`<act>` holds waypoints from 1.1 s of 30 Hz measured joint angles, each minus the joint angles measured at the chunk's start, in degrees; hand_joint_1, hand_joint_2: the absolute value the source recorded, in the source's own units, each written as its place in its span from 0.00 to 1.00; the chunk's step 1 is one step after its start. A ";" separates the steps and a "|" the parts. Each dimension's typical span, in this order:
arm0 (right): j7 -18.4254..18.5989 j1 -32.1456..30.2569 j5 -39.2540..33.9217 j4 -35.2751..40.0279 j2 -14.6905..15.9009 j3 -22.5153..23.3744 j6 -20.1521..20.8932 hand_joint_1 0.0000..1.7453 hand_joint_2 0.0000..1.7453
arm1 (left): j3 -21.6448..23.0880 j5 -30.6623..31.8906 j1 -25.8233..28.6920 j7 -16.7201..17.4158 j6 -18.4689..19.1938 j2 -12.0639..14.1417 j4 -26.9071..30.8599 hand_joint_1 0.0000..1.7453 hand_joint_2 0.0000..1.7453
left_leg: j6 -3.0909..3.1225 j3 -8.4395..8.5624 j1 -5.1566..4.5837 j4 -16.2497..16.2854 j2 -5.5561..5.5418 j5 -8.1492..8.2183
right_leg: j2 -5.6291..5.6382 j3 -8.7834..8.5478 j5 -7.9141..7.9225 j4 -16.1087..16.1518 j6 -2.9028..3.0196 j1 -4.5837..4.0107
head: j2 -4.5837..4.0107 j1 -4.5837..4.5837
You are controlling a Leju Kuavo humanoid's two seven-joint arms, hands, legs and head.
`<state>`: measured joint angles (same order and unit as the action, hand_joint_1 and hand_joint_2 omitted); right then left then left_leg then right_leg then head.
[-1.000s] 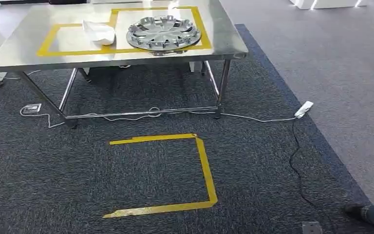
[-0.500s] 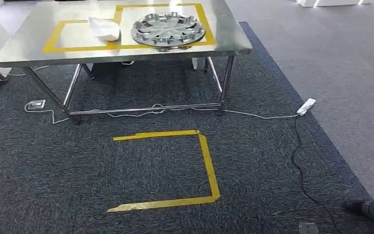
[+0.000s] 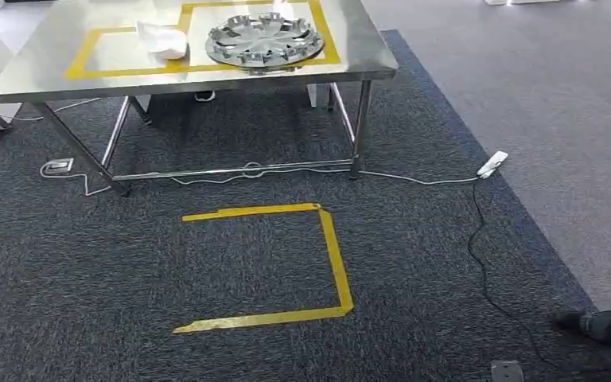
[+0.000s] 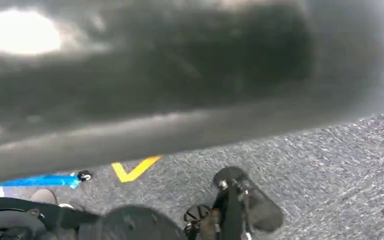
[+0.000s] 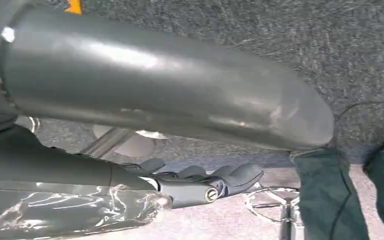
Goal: Take the parts from the cabinet and place them on the table.
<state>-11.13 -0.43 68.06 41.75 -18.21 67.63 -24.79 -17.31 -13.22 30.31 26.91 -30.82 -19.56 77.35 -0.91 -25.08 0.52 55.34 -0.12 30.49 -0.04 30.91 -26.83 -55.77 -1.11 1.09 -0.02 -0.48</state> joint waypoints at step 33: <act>1.11 0.16 4.15 -1.35 0.68 -0.50 0.24 0.00 0.00 | 0.02 -0.02 -0.26 -0.18 -0.94 -0.02 -1.05 0.00 0.00 | 3.88 -5.03 -2.21 0.33 0.72 -3.78 | -0.65 -4.71 -3.25 1.84 -0.19 -1.07 | 0.02 0.37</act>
<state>-10.01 -0.27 72.21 40.39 -17.53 67.12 -24.54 -17.29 -13.25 30.05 26.73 -31.76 -19.58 76.30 2.97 -30.11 -1.68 55.67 0.60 26.71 -0.69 26.20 -30.08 -53.93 -1.30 0.02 0.00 -0.11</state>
